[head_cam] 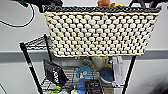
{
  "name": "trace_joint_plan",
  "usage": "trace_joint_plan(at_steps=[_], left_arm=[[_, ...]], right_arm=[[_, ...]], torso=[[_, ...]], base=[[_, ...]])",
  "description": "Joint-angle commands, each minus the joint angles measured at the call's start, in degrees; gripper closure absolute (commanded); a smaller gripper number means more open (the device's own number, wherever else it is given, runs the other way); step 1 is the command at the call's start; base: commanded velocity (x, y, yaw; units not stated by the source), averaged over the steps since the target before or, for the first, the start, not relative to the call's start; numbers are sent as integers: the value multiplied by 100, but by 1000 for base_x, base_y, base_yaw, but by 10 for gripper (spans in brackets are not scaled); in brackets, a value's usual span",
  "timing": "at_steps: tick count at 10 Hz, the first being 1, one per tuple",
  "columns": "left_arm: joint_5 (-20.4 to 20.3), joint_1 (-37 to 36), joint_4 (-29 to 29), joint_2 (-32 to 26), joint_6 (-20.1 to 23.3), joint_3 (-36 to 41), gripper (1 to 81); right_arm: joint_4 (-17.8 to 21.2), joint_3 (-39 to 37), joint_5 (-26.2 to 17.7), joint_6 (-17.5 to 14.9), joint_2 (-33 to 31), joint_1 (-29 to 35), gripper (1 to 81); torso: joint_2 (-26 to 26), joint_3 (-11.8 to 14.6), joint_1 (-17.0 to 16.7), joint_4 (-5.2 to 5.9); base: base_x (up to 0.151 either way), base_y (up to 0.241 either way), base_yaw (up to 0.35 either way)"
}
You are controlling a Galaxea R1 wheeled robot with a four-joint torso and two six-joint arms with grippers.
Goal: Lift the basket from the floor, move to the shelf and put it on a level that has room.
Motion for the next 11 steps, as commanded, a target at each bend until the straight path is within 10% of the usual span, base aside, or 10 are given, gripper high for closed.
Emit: trace_joint_plan(at_steps=[1,11], left_arm=[[-243,-686,127,516,102,-819,811],[206,-80,795,1730,225,-2955,811]], right_arm=[[-150,-894,346,-117,617,550,811],[-159,-3066,328,-1137,2200,-137,811]], torso=[[0,0,0,0],[5,-7,5,0]], base=[[0,0,0],[0,0,0]])
